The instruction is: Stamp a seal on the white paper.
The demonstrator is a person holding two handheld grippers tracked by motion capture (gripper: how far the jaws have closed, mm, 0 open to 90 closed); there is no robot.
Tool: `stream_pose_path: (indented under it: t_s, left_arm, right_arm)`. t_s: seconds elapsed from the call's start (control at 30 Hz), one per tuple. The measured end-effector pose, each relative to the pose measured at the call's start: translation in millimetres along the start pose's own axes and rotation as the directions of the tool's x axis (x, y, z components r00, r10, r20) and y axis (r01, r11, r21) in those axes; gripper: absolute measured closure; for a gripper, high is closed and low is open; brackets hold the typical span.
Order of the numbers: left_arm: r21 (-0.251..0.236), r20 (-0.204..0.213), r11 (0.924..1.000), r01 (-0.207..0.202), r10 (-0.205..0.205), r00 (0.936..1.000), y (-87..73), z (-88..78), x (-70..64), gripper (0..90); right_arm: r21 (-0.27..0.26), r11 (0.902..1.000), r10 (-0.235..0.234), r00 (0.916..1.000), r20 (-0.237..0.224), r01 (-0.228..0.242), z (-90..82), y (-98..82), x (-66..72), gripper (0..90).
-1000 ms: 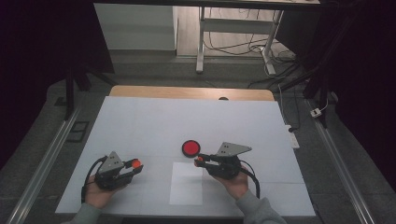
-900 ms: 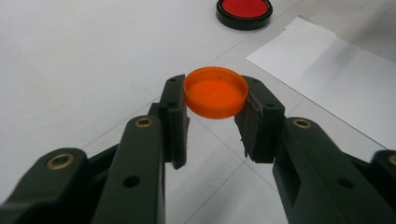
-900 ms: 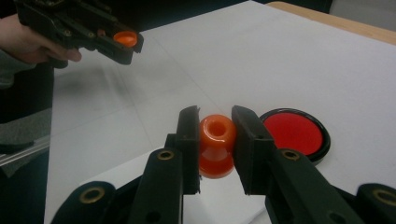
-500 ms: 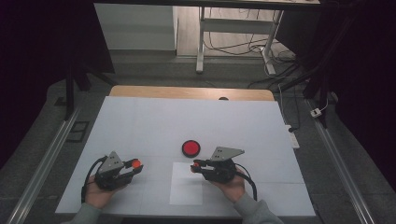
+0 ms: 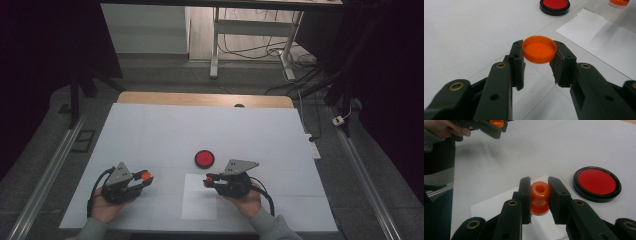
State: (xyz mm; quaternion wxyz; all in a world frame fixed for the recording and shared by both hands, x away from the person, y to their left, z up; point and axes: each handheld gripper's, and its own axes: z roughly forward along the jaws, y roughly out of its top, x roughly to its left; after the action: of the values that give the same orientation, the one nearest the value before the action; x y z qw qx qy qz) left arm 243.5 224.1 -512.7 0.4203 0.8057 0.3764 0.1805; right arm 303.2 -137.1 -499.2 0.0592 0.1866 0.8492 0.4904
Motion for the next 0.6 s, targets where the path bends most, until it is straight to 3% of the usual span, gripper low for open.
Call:
stream_pose_path:
  t_s: [0.6]
  left_arm:
    - [0.0,0.0,1.0,-0.002,0.002,1.0,0.1,-0.2,-0.1,64.3]
  right_arm:
    - [0.071,0.9972,-0.025,0.9996,-0.016,0.026,21.2,-8.0,7.6,71.9]
